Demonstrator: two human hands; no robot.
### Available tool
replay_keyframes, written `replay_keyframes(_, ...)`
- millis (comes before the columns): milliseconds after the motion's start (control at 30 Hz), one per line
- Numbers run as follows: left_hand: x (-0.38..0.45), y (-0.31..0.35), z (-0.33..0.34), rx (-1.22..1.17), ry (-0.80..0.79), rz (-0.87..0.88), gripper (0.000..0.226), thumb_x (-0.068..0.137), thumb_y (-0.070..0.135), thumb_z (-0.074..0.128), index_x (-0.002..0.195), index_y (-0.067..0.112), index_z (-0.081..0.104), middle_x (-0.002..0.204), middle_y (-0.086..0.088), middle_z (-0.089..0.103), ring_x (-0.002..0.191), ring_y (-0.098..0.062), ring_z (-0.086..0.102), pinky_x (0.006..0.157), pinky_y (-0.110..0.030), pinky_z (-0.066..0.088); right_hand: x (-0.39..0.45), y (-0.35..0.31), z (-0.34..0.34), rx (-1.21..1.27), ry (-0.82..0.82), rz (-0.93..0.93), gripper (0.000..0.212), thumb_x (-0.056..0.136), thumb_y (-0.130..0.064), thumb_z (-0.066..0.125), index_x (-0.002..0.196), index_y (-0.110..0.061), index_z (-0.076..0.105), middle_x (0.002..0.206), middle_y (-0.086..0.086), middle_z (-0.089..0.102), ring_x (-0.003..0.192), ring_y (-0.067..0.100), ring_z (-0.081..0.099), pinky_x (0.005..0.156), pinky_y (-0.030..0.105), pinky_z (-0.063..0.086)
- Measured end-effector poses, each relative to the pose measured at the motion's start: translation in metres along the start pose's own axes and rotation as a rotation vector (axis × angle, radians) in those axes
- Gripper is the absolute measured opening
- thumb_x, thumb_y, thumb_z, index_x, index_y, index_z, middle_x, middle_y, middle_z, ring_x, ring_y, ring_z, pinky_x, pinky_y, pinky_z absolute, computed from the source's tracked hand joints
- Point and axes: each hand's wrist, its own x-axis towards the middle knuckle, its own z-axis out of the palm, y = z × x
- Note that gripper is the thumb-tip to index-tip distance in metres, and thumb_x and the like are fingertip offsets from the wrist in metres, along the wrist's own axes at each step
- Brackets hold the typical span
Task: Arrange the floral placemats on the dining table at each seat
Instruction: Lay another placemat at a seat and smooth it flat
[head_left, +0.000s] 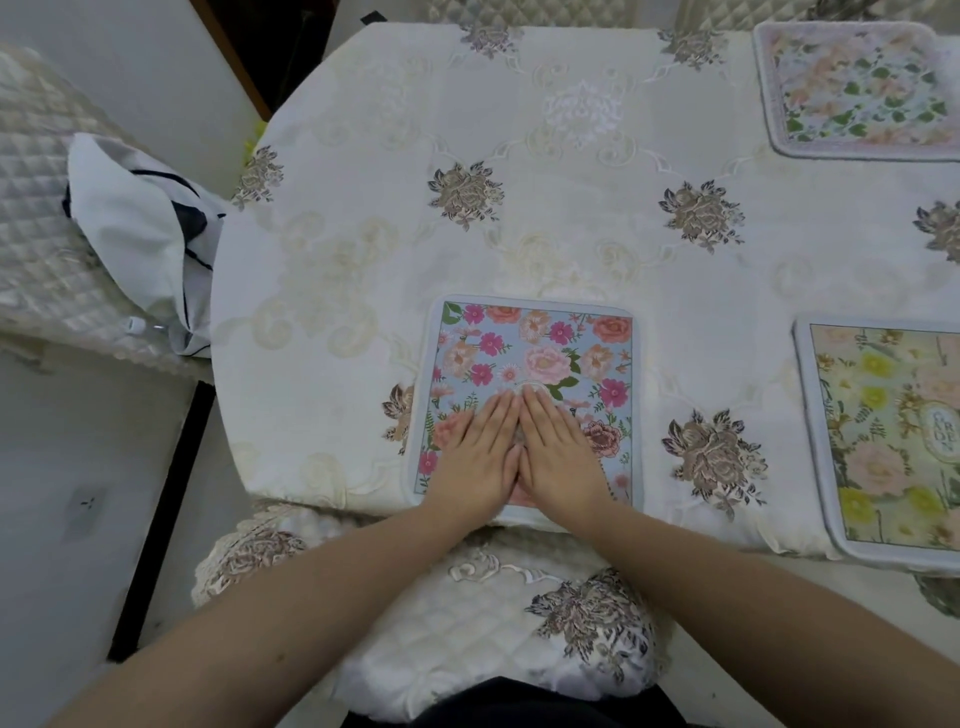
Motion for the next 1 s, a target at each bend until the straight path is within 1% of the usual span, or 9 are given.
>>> replay_keyframes(100,-0.001,-0.002,0.002,0.021,0.004,-0.016,0.058,0.106,0.038,0.014,0.155,0.008,0.019,0.163,-0.009,0.019,0.152,-0.02,0.013,0.123,-0.037,-0.003,-0.002,-0.001,0.002,0.019,0.025,-0.011,0.061,0.1,-0.033,0.021,0.151,0.0,0.028,0.159,0.015,0.026,0.148,0.027,0.022,0.116,0.044,0.016)
replay_keyframes(200,-0.001,0.0,0.001,0.038,0.01,-0.028,0.058,0.105,0.039,0.019,0.154,0.008,0.02,0.162,-0.01,0.023,0.151,-0.02,0.014,0.123,-0.037,-0.006,-0.003,0.001,0.002,0.004,0.014,-0.023,0.061,0.1,-0.034,0.019,0.152,-0.002,0.023,0.16,0.013,0.021,0.149,0.025,0.017,0.118,0.043,0.014)
replay_keyframes(267,-0.001,-0.001,0.001,0.043,0.007,-0.03,0.061,0.105,0.043,0.018,0.154,0.008,0.02,0.163,-0.01,0.023,0.152,-0.019,0.013,0.123,-0.038,-0.005,-0.006,0.004,0.003,-0.002,0.02,-0.039,0.061,0.1,-0.034,0.019,0.152,-0.003,0.024,0.16,0.013,0.022,0.149,0.024,0.018,0.119,0.041,0.012)
replay_keyframes(367,-0.001,-0.009,0.002,0.064,-0.023,0.006,0.069,0.103,0.054,0.011,0.157,0.011,0.013,0.166,-0.008,0.012,0.154,-0.019,0.006,0.123,-0.041,0.001,-0.01,0.01,0.003,0.006,0.034,-0.083,0.062,0.101,-0.037,0.022,0.153,-0.004,0.023,0.162,0.011,0.019,0.15,0.021,0.014,0.12,0.04,0.01)
replay_keyframes(467,-0.003,-0.021,0.001,0.082,-0.047,0.083,0.078,0.1,0.063,0.011,0.16,0.013,0.009,0.168,-0.006,0.004,0.155,-0.017,-0.002,0.124,-0.041,0.003,-0.015,0.017,0.002,0.008,0.04,-0.132,0.066,0.101,-0.043,0.027,0.155,-0.007,0.018,0.163,0.008,0.014,0.151,0.018,0.009,0.121,0.04,0.011)
replay_keyframes(567,-0.005,-0.031,-0.002,0.093,-0.045,0.127,0.078,0.1,0.063,0.016,0.16,0.014,0.008,0.168,-0.004,0.003,0.155,-0.016,-0.003,0.124,-0.042,0.006,-0.017,0.024,0.001,-0.012,0.025,-0.171,0.07,0.101,-0.049,0.027,0.156,-0.009,0.015,0.164,0.007,0.011,0.152,0.018,0.006,0.122,0.041,0.01)
replay_keyframes(667,-0.006,-0.037,-0.002,0.124,-0.06,0.151,0.078,0.101,0.063,0.018,0.16,0.015,0.002,0.168,-0.003,-0.001,0.154,-0.015,-0.006,0.124,-0.042,0.003,-0.017,0.027,0.002,-0.036,0.001,-0.195,0.075,0.099,-0.057,0.024,0.156,-0.009,0.013,0.164,0.007,0.007,0.152,0.018,0.001,0.122,0.041,0.008)
replay_keyframes(833,-0.007,-0.043,-0.004,0.129,-0.061,0.191,0.078,0.1,0.065,0.017,0.16,0.016,0.006,0.168,-0.001,0.001,0.155,-0.015,-0.003,0.124,-0.042,0.003,-0.017,0.029,0.004,-0.045,0.006,-0.197,0.078,0.099,-0.062,0.021,0.157,-0.011,0.009,0.165,0.005,0.003,0.152,0.016,-0.004,0.123,0.04,0.005)
replay_keyframes(1000,-0.013,-0.059,-0.01,0.132,-0.051,0.262,0.077,0.1,0.063,0.024,0.16,0.017,0.011,0.168,0.0,0.007,0.155,-0.014,0.003,0.125,-0.042,0.008,-0.02,0.035,0.007,-0.034,0.025,-0.213,0.074,0.1,-0.058,0.022,0.157,-0.013,0.01,0.165,0.003,0.005,0.152,0.016,-0.002,0.121,0.042,0.01)
